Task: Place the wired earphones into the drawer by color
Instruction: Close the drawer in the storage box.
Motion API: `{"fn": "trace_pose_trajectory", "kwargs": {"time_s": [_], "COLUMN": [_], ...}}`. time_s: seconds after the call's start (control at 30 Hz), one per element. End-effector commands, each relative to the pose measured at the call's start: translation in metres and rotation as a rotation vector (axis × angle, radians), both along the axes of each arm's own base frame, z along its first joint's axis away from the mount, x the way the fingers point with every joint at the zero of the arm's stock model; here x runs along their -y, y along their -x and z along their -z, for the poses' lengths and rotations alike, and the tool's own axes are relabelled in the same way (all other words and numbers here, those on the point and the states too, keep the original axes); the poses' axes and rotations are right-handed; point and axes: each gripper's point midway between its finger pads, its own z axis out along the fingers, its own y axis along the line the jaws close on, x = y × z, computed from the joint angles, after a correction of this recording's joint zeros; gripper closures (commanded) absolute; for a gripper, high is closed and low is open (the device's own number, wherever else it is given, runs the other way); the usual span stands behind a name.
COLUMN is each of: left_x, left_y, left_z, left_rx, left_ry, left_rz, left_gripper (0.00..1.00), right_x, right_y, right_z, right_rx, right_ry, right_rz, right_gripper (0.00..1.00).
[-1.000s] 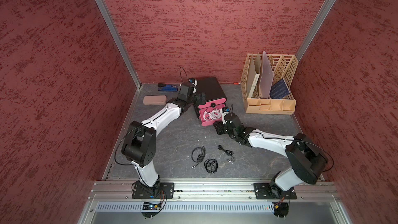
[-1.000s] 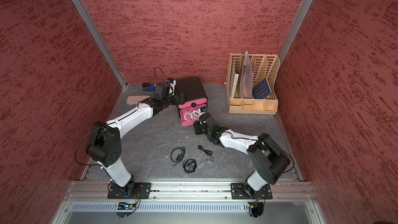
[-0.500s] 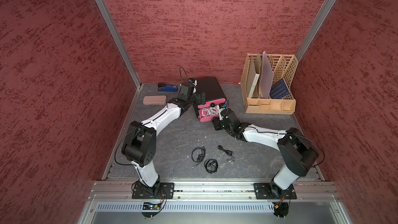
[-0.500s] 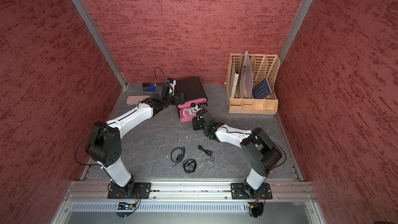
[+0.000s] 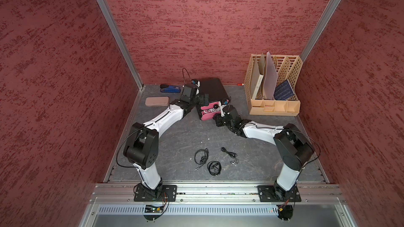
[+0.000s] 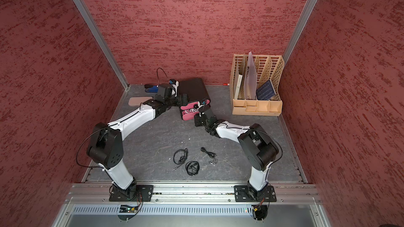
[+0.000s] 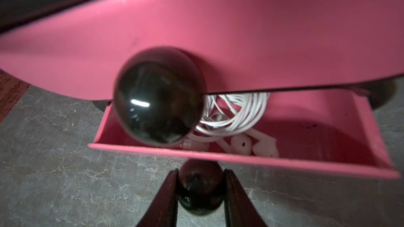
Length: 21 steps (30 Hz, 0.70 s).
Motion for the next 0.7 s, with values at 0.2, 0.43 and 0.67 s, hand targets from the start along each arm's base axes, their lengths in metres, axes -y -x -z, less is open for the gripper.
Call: {"fn": "trace_pose_trajectory", "kwargs": {"time_s": [0.2, 0.43, 0.67], "left_x": [0.002, -0.001, -0.002], "left_y": [0.009, 0.009, 0.009], "left_z": [0.021, 0.016, 0.012], "left_rx": [-0.068, -0.062, -0.061], "left_ry": [-0.038, -0.028, -0.01], "left_rz": [0.014, 0.008, 0.006], "left_gripper": [0.0, 0.0, 0.0], "right_x": [-0.026, -0.027, -0.026], "right_y": [-0.042, -0.052, -0.057], "right_z": [-0.077, -0.077, -0.078], "right_rx": [0.242, 0.258, 0.268], "right_ry": [-0.166, -0.18, -0.197], "right_rz": [-0.021, -0.015, -0.015], "right_gripper": [0.68, 0.67, 0.67]}}
